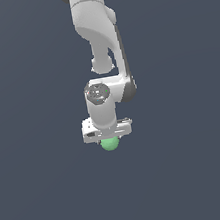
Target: Pick up the object and move it to a goal position.
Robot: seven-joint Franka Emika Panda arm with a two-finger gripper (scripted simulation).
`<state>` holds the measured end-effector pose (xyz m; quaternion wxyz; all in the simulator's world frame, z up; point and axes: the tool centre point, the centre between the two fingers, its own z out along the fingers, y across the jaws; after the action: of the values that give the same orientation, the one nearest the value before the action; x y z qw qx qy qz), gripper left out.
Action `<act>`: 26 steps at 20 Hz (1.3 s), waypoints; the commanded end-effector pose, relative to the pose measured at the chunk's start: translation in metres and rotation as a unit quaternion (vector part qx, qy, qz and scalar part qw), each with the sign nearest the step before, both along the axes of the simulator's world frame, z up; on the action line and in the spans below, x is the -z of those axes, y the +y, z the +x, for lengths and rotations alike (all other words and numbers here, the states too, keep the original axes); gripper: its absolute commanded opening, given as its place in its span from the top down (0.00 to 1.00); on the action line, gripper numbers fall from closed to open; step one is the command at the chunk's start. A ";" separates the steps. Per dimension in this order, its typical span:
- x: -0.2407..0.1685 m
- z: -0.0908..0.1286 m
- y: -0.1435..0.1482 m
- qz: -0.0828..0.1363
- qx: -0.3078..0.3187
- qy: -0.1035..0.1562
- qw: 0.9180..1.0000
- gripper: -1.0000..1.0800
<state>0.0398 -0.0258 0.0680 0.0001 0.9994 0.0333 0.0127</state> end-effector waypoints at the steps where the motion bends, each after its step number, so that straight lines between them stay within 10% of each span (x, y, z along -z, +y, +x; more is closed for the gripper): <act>1: -0.007 0.005 -0.017 0.000 0.001 0.001 1.000 1.00; 13: -0.041 0.038 -0.108 0.000 0.000 0.010 1.000 1.00; 26: -0.051 0.051 -0.136 0.000 0.000 0.013 1.000 1.00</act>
<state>0.0901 -0.1620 0.1192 0.0001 0.9995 0.0325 0.0000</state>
